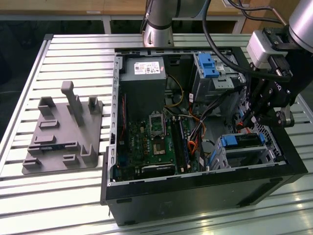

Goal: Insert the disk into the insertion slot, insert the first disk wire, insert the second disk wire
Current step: 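Insert the second disk wire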

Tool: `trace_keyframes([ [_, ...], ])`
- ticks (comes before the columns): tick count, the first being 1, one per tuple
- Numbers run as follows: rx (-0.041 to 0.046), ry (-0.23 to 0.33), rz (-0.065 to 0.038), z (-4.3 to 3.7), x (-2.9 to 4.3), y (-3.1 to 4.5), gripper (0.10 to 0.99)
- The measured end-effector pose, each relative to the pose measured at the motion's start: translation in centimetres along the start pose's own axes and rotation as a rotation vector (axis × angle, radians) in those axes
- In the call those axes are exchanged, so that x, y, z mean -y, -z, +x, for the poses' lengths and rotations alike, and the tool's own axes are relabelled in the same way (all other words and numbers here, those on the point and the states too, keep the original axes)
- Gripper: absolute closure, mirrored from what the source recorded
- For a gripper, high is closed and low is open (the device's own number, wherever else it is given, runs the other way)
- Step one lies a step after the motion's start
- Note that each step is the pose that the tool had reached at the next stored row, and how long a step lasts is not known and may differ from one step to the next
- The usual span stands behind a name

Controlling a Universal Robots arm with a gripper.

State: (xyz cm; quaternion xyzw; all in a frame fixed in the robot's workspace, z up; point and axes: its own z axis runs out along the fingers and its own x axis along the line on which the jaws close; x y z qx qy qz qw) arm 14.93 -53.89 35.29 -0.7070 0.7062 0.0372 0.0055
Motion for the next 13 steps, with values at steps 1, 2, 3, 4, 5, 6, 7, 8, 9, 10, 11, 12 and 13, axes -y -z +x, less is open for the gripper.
trace_keyframes([
  [1, 0.0003, -0.003, 0.000, 0.09, 0.00, -0.01, 0.941],
  [2, 0.0006, -0.009, 0.001, 0.16, 0.00, -0.02, 0.941],
  [3, 0.0009, -0.017, 0.001, 0.20, 0.01, -0.03, 0.941],
  [4, 0.0013, -0.026, 0.002, 0.23, 0.01, -0.05, 0.941],
  [5, 0.0018, -0.036, 0.002, 0.26, 0.01, -0.07, 0.941],
  [6, 0.0024, -0.047, 0.003, 0.27, 0.01, -0.10, 0.941],
  [7, 0.0028, -0.058, 0.003, 0.29, 0.01, -0.12, 0.941],
  [8, 0.0033, -0.068, 0.004, 0.30, 0.01, -0.13, 0.941],
  [9, 0.0037, -0.078, 0.005, 0.32, 0.01, -0.15, 0.941],
  [10, 0.0042, -0.089, 0.005, 0.33, 0.01, -0.16, 0.941],
  [11, 0.0045, -0.099, 0.006, 0.35, 0.01, -0.16, 0.941],
  [12, 0.0051, -0.108, 0.007, 0.37, 0.01, -0.18, 0.941],
  [13, 0.0054, -0.117, 0.007, 0.40, 0.01, -0.17, 0.941],
])
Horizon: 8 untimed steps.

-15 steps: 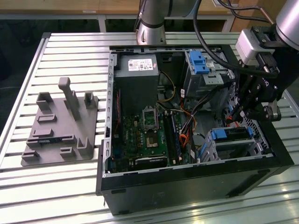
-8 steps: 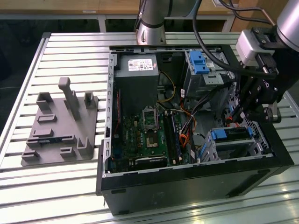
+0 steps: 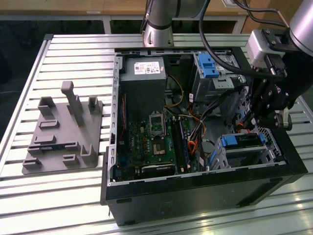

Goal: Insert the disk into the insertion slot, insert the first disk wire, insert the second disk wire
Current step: 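Insert the second disk wire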

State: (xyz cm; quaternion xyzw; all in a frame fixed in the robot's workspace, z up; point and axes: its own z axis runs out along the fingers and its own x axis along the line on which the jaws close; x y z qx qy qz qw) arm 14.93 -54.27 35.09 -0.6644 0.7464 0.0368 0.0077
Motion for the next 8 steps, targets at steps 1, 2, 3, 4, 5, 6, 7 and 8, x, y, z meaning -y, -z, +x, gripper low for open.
trace_keyframes([
  [1, 0.0003, -0.008, 0.000, 0.03, 0.00, 0.00, 0.941],
  [2, 0.0006, -0.014, 0.001, 0.07, 0.01, 0.00, 0.941],
  [3, 0.0006, -0.017, 0.000, 0.11, 0.02, 0.00, 0.941],
  [4, 0.0007, -0.017, 0.000, 0.12, 0.03, 0.00, 0.941],
  [5, 0.0007, -0.017, 0.000, 0.12, 0.03, 0.00, 0.941],
  [6, 0.0006, -0.017, 0.000, 0.12, 0.03, 0.00, 0.941],
  [7, 0.0006, -0.017, 0.000, 0.12, 0.03, 0.00, 0.941],
  [8, 0.0006, -0.017, 0.000, 0.12, 0.03, 0.00, 0.941],
])
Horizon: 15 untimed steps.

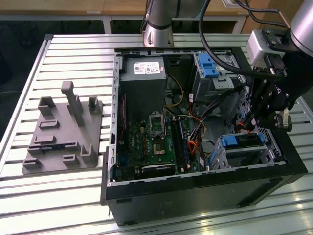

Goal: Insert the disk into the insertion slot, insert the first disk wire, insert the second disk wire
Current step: 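Insert the second disk wire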

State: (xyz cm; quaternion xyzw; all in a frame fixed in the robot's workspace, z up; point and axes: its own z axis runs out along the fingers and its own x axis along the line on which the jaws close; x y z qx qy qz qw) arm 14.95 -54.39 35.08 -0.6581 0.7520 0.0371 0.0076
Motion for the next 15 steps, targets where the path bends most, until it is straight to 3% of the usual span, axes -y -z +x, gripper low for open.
trace_keyframes([
  [15, -0.0013, 0.031, -0.002, 0.19, 0.06, -0.12, 0.941],
])
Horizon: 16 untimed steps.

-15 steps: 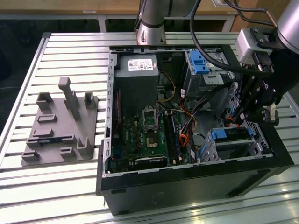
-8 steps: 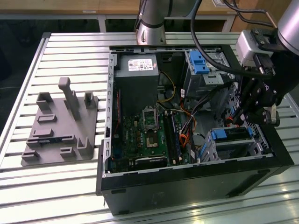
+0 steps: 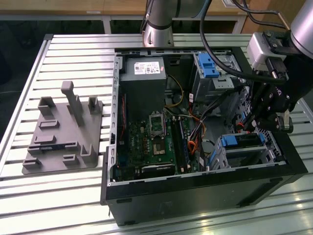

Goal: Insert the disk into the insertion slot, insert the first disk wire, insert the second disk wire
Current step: 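Insert the second disk wire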

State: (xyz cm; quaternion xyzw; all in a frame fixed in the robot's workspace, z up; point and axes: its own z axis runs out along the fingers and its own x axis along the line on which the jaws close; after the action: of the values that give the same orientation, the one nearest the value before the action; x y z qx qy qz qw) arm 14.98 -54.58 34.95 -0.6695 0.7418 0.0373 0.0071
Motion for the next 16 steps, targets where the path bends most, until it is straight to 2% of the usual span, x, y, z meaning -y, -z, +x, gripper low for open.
trace_keyframes([
  [16, -0.0011, 0.023, -0.001, 0.32, 0.14, -0.26, 0.941],
])
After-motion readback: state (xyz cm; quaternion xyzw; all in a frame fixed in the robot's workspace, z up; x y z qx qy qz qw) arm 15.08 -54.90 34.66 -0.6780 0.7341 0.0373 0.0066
